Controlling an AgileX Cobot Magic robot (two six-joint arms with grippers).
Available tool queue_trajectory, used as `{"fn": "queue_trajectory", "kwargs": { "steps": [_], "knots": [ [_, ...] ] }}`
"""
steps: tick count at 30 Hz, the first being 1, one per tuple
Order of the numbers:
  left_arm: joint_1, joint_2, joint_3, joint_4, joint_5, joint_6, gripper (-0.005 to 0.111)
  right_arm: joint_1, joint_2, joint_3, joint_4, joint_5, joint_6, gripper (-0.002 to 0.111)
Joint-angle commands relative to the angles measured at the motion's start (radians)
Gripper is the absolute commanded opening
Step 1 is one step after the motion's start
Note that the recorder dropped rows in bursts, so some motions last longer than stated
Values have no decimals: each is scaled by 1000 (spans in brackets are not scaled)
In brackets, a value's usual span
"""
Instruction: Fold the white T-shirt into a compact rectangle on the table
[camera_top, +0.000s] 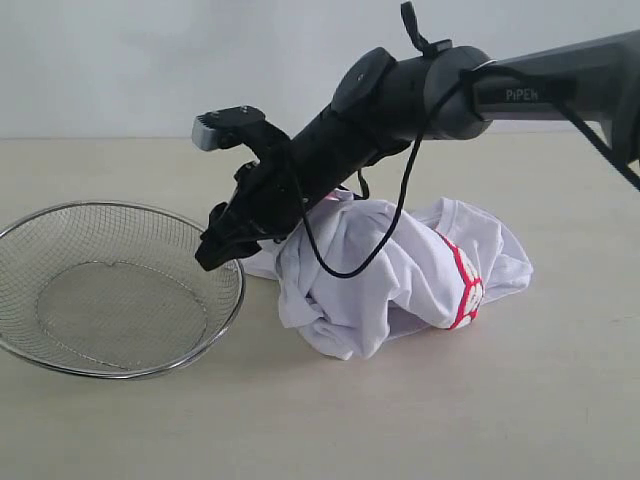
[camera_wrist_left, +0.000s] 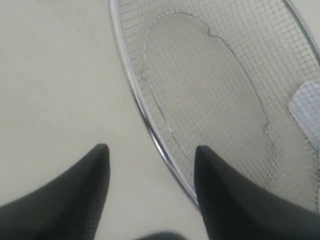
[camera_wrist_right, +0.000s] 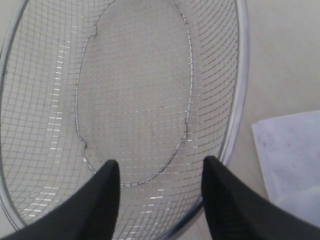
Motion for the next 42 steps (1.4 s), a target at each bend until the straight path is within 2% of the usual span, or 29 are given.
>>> {"fn": "queue_trajectory", "kwargs": {
  "steps": [1, 9, 17, 19, 26, 35, 42],
  "knots": [
    [10, 61, -19, 8, -29, -7, 50, -4, -2, -4, -9, 3, 9, 45],
    [10, 217, -122, 8, -25, -7, 50, -4, -2, -4, -9, 33, 17, 45],
    [10, 319, -148, 8, -53, 4, 48, -4, -2, -4, -9, 39, 21, 45],
    [10, 327, -161, 8, -55, 17, 44, -4, -2, -4, -9, 39, 24, 45],
    [10, 333, -249, 8, -66, 73, 5, -4, -9, -4, -12, 56, 82, 45],
    [11, 389, -366, 110, 67, 91, 5, -4, -121, -4, -19, 34, 120, 44],
    [11, 357, -349, 131, 141, 78, 5, -53, -217, -4, -170, 2, 236, 44]
  ]
}}
